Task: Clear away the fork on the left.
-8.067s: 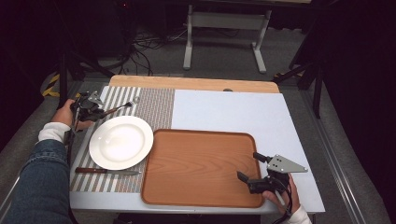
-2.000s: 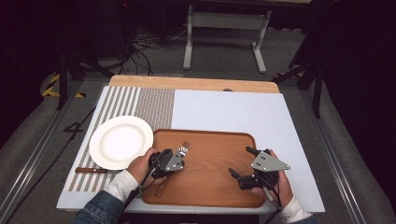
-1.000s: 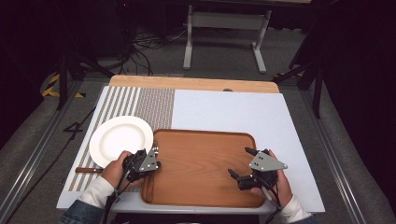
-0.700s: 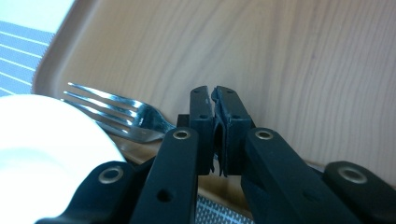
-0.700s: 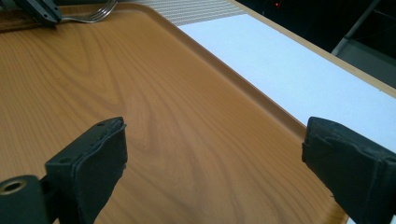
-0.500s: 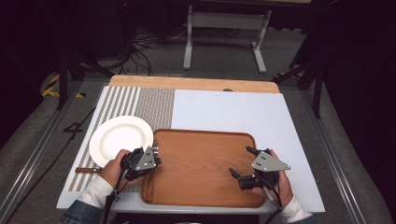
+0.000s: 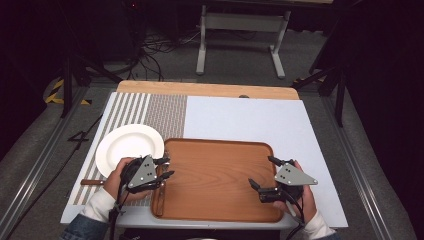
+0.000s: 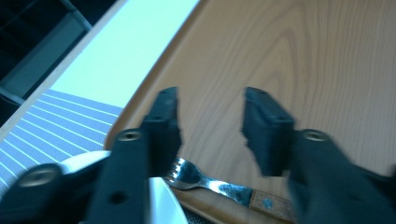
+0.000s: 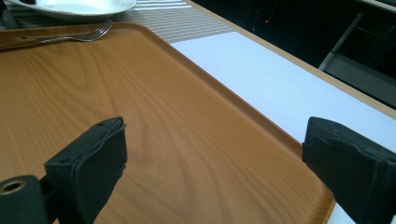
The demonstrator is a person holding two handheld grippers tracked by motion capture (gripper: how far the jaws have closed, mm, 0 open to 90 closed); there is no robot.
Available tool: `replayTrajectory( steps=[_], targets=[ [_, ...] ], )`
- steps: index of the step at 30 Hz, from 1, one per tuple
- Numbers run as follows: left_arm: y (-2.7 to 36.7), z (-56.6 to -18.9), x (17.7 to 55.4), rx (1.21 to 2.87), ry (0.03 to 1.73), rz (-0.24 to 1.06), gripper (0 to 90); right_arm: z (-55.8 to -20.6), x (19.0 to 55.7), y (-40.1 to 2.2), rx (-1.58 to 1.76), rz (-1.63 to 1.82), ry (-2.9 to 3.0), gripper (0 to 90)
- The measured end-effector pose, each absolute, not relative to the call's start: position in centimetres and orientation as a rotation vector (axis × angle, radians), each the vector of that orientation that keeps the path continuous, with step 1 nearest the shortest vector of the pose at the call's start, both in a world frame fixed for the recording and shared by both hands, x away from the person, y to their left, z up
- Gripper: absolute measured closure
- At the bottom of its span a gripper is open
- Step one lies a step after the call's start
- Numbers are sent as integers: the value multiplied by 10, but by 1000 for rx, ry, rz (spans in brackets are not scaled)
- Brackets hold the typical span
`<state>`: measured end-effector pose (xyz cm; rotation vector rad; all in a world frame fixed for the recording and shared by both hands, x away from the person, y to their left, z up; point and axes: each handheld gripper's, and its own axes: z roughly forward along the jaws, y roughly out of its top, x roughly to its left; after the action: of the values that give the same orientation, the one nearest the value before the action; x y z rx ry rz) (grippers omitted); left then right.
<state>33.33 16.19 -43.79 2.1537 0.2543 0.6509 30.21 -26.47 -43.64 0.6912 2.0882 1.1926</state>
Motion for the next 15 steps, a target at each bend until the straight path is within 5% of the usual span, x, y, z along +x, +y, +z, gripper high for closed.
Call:
replayTrajectory(
  steps=[9,15],
  targets=[
    [177,-439,323,2076,342,705,254,-436,297,-271,707,1196,2059,72],
    [196,-446,318,2001,414,676,166,-437,295,-271,697,1201,2048,72]
  ],
)
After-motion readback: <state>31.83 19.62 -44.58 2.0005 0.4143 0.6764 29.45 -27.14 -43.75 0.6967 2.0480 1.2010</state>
